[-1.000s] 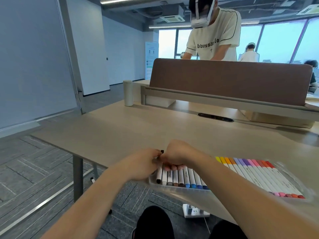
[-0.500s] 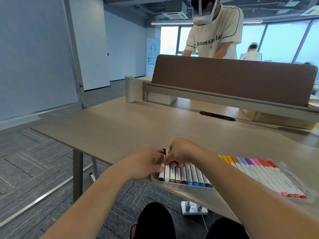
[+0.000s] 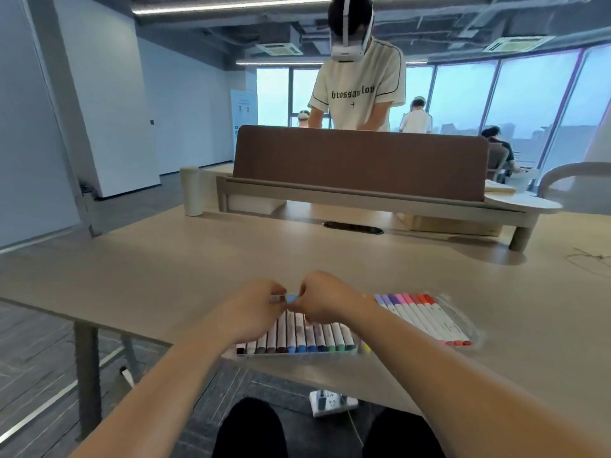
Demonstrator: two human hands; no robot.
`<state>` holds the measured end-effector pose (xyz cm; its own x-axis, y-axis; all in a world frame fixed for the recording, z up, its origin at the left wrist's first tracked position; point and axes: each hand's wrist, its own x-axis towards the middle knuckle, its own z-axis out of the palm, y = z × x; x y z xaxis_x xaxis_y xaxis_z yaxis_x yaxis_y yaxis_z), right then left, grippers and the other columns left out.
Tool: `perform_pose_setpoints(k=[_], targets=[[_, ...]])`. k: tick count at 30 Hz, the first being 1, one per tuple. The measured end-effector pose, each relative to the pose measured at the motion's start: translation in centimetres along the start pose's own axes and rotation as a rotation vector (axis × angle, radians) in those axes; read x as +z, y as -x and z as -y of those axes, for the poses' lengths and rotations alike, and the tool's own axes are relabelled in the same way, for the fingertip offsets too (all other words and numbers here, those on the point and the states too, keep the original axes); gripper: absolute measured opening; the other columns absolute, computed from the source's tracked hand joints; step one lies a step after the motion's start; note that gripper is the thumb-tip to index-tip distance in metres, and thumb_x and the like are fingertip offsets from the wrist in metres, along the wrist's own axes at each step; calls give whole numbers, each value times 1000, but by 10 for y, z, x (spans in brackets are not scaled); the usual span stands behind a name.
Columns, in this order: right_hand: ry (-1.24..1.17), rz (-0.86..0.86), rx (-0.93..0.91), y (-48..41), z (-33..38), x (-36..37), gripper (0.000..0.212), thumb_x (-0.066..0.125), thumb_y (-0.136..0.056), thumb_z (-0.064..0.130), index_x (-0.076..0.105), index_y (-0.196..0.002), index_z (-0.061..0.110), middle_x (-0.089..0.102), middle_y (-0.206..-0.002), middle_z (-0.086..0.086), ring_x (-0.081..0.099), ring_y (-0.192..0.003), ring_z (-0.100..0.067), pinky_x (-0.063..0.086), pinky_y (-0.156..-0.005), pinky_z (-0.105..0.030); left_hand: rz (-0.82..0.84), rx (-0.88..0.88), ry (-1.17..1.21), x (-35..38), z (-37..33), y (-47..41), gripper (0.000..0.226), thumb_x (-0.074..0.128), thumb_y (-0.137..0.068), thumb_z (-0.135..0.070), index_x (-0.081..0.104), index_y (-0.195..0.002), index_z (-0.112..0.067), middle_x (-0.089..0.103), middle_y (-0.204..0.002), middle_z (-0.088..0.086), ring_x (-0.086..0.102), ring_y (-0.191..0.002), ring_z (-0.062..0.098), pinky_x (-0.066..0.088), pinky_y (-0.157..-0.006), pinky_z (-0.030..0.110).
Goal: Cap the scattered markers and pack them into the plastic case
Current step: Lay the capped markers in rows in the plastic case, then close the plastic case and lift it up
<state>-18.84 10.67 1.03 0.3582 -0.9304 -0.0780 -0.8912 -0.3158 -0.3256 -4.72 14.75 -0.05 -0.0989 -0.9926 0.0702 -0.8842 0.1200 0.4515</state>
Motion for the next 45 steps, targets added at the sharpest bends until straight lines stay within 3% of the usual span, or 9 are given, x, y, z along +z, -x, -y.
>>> perform_pose_setpoints(k=[5,11,15,18,27,30,35,39,45], targets=[[-98,-164,213,35,-81,-30,39,62,-92,32,48,-60,15,47,-61,-3,43,-53,-18,40,-57,-28,74,96,27,26,-74,-8,43,49,-100,-36,50,-140,-19,55,-138,1,55,-118,17,42,-98,31],[-55,-199,461,86,-158,-52,30,50,-98,21,64,-114,0,60,-96,-12,53,-84,-24,41,-67,-27,180,197,9,63,-144,-7,34,49,-100,-31,59,-131,-22,58,-134,-1,55,-106,14,40,-81,21],[-85,-208,558,99,-182,-50,27,52,-97,16,64,-115,-1,62,-98,-13,56,-85,-23,40,-57,-26,251,172,-30,78,-164,-7,35,48,-101,-29,61,-131,-17,53,-141,4,54,-113,14,40,-85,22],[-118,-198,590,100,-192,-47,29,57,-92,22,65,-111,2,67,-109,-15,62,-97,-29,43,-69,-28,263,166,-87,86,-166,-8,34,46,-100,-31,67,-123,-16,59,-131,7,57,-110,21,44,-91,31],[-433,-403,501,92,-196,-53,25,49,-95,25,67,-97,8,68,-107,-14,65,-99,-31,54,-87,-37,256,177,1,79,-176,-9,48,48,-97,-50,57,-134,-20,54,-136,6,52,-116,23,39,-88,29],[-588,-684,457,94,-183,-69,34,48,-94,34,60,-70,13,70,-86,-12,66,-84,-29,50,-73,-34,198,218,99,66,-180,-12,60,44,-92,-65,48,-142,-33,53,-142,-1,53,-121,22,40,-98,33],[-762,-831,251,93,-133,-99,43,48,-97,40,55,-67,9,55,-65,-2,51,-62,-17,35,-55,-32,9,229,288,35,-188,-7,38,50,-93,-58,60,-116,-30,70,-110,4,67,-93,19,49,-79,29],[-974,-774,115,89,-88,-107,46,48,-98,45,61,-73,10,58,-66,-5,53,-60,-16,46,-60,-33,-143,221,444,6,-178,-1,16,61,-88,-50,52,-95,-38,71,-100,1,70,-90,24,53,-83,38],[-1076,-582,-26,66,-40,-91,37,47,-101,37,66,-91,8,70,-85,-10,66,-69,-20,58,-68,-35,-366,94,457,-25,-130,4,32,58,-95,-37,42,-120,-27,62,-94,-5,66,-82,11,60,-78,36]])
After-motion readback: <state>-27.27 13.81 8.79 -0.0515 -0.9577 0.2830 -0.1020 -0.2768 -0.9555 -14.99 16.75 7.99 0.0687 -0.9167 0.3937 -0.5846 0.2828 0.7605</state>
